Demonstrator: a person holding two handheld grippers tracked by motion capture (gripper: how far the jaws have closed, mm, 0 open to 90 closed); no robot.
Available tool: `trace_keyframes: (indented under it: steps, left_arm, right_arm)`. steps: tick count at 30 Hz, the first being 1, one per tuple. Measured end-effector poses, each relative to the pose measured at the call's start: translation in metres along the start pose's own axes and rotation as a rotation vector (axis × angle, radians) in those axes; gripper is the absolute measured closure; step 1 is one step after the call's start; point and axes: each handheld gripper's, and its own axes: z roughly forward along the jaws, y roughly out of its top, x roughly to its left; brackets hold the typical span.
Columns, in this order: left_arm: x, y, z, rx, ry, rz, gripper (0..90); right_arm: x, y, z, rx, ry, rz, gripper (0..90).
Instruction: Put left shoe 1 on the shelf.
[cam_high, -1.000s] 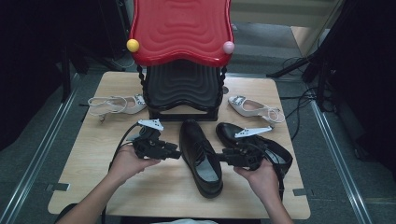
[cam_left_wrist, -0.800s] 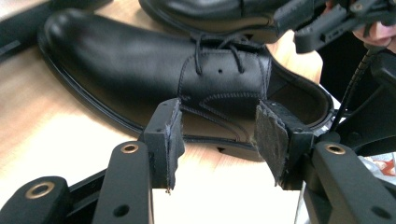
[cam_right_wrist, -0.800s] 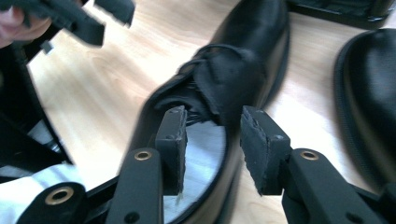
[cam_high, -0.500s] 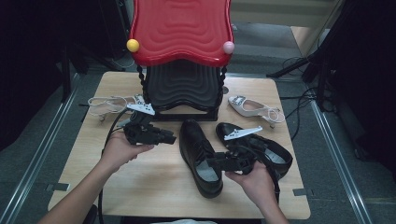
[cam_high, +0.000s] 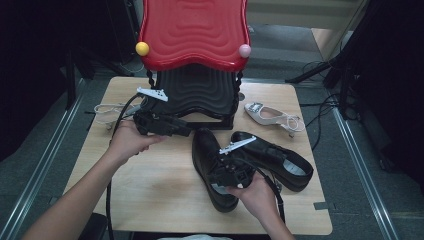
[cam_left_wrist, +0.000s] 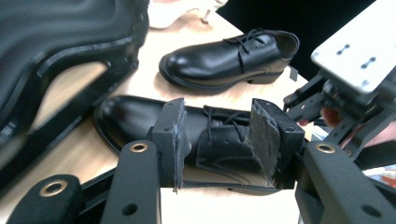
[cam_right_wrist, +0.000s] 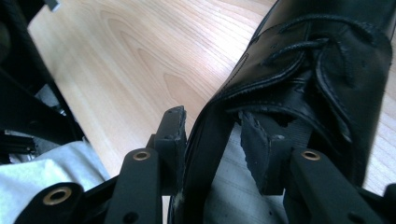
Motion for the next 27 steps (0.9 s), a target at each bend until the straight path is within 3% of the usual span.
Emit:
trace_keyframes:
  steps: [5, 14, 17, 20, 24, 27]
  left_arm:
    - [0.003, 0.015, -0.01, -0.016, 0.028, 0.011, 57.3]
    - [0.006, 0.039, -0.031, -0.051, 0.067, 0.025, 72.7]
    - [0.004, 0.049, -0.041, -0.081, 0.085, 0.041, 77.9]
    - [0.005, 0.059, -0.048, -0.099, 0.104, 0.048, 84.4]
    - [0.008, 0.076, -0.055, -0.098, 0.129, 0.057, 89.7]
    - [0.009, 0.09, -0.06, -0.114, 0.139, 0.059, 89.7]
  right_arm:
    - [0.001, 0.005, 0.014, 0.019, -0.013, 0.007, 62.4]
    - [0.006, 0.009, 0.04, 0.1, -0.04, 0.021, 67.9]
    - [0.007, 0.009, 0.043, 0.116, -0.068, -0.001, 69.2]
    - [0.009, 0.01, 0.05, 0.175, -0.103, -0.022, 73.2]
    - [0.007, 0.012, 0.049, 0.185, -0.103, -0.025, 83.2]
    - [0.004, 0.011, 0.043, 0.17, -0.097, -0.043, 85.5]
